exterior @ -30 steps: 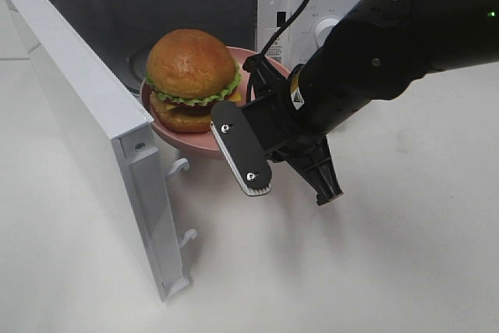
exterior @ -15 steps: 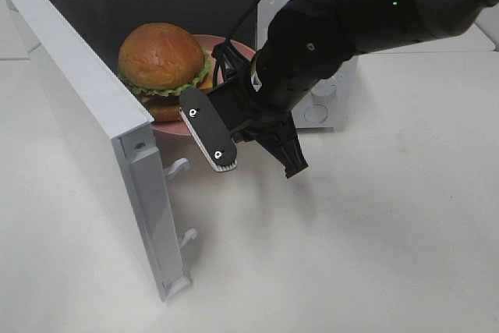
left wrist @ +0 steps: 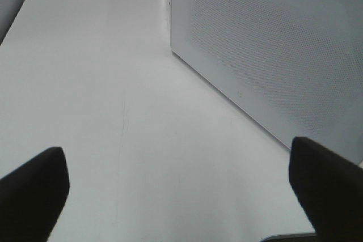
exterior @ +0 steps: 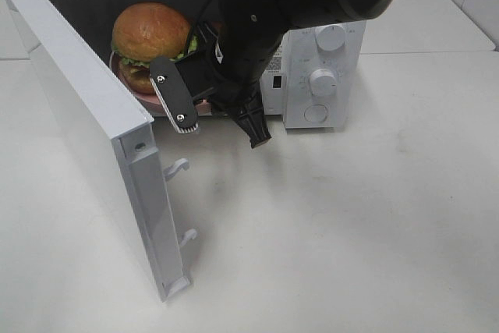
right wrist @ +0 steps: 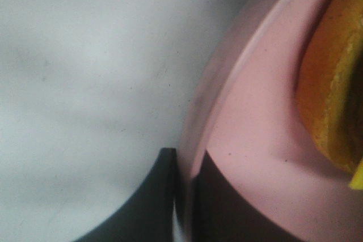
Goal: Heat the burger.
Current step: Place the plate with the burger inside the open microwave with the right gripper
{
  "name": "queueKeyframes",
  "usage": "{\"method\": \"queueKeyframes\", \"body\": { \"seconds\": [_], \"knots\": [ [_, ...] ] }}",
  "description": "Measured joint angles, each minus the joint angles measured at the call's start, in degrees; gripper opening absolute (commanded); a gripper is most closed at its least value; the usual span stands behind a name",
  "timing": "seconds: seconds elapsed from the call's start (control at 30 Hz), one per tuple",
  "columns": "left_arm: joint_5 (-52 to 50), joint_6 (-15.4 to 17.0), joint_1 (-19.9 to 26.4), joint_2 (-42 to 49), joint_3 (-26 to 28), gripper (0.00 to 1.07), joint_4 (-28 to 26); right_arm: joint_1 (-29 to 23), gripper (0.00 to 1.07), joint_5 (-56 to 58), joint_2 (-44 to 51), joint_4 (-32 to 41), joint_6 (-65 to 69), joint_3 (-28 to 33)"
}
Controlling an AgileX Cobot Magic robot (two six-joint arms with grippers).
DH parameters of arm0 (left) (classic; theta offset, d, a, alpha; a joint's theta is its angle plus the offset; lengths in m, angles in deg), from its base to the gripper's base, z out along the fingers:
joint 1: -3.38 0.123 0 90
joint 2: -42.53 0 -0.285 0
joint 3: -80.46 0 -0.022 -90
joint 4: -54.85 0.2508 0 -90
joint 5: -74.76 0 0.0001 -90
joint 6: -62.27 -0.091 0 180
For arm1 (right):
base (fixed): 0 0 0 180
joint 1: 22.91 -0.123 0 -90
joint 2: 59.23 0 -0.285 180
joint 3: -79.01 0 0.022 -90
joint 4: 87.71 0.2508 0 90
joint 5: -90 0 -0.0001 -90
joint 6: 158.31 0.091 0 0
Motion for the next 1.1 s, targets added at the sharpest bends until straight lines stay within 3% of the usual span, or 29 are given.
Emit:
{"method": "queueKeyframes", "body": {
  "seconds": [0.47,0.7,1.1],
  "knots": [
    [0.0,0.0,0.0,0.0,0.0,0.98,0.0,0.3,0.0,4.8,-8.4,-0.2,2.4,-12.0],
    [0.0,0.0,0.0,0.0,0.0,0.98,0.0,0.8,0.0,8.7,-14.2,0.2,3.8,-22.2],
    [0.0,0.0,0.0,0.0,0.0,0.98,0.0,2.1,0.01,9.2,-18.0,0.3,4.0,-28.2]
  ]
}}
